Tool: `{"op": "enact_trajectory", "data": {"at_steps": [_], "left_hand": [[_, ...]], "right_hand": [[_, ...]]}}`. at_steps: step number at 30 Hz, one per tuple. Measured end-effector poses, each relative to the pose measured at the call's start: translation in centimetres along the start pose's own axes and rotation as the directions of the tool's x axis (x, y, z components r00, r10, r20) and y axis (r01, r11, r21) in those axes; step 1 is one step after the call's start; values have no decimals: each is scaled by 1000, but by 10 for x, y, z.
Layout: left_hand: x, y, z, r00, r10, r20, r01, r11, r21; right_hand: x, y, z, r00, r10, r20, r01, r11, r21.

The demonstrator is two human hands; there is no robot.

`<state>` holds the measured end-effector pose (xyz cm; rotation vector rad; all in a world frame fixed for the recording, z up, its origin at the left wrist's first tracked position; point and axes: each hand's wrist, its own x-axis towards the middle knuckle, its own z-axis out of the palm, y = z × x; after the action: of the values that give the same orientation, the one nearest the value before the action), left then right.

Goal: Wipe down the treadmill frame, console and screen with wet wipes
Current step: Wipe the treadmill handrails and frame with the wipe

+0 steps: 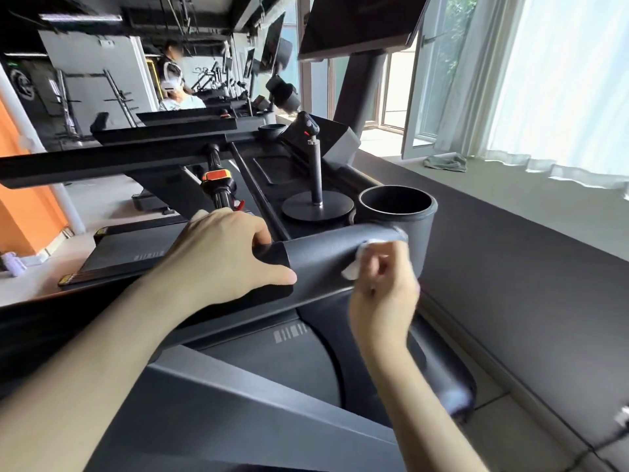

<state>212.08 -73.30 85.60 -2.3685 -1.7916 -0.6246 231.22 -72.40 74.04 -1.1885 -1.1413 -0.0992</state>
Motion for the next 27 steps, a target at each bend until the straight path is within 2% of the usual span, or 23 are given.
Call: {"op": "enact_trajectory", "data": {"at_steps": [1,3,5,7,9,12,15,17,20,22,25,26,27], "left_hand": [[0,1,0,1000,4,-6,-4,1000,6],[0,1,0,1000,3,-18,-3,1000,-5],[-2,0,1,999,11,-32,-12,1000,-24],[-4,-2,5,998,28,-53,-30,999,-38],[-5,-5,10,995,42,-86,-47,998,-53],[-6,-7,14,990,59,-126,-67,996,-62],[-6,-9,16,986,87,-141,-98,993,-72],[-5,-11,17,986,96,-137,-106,992,-64],[-3,-13,18,985,105,-137,-112,993,-44],[-4,-15,20,980,122,-155,-127,992,-24],[-7,-14,23,969,152,-196,-156,988,-2],[-8,-13,23,969,150,-197,-155,988,-8],[-9,-13,22,970,148,-192,-154,988,-17]], "right_hand": [[-12,-9,4,990,-103,98,100,995,30],[-28,-17,9,924,-296,242,288,955,66],[-24,-12,7,902,-355,245,353,934,51],[-10,2,2,955,-260,142,262,965,12],[8,19,-6,998,-60,1,60,998,1],[20,34,-8,964,202,-174,-188,978,92],[6,18,1,946,238,-218,-211,967,143],[-14,-3,13,971,173,-163,-150,979,141],[-50,-29,29,1000,-7,14,5,988,157],[-70,-35,35,984,-139,115,120,980,158],[-69,-26,30,917,-338,214,327,941,87],[-62,-20,26,906,-368,210,363,930,60],[-51,-13,21,925,-339,171,337,941,40]]}}
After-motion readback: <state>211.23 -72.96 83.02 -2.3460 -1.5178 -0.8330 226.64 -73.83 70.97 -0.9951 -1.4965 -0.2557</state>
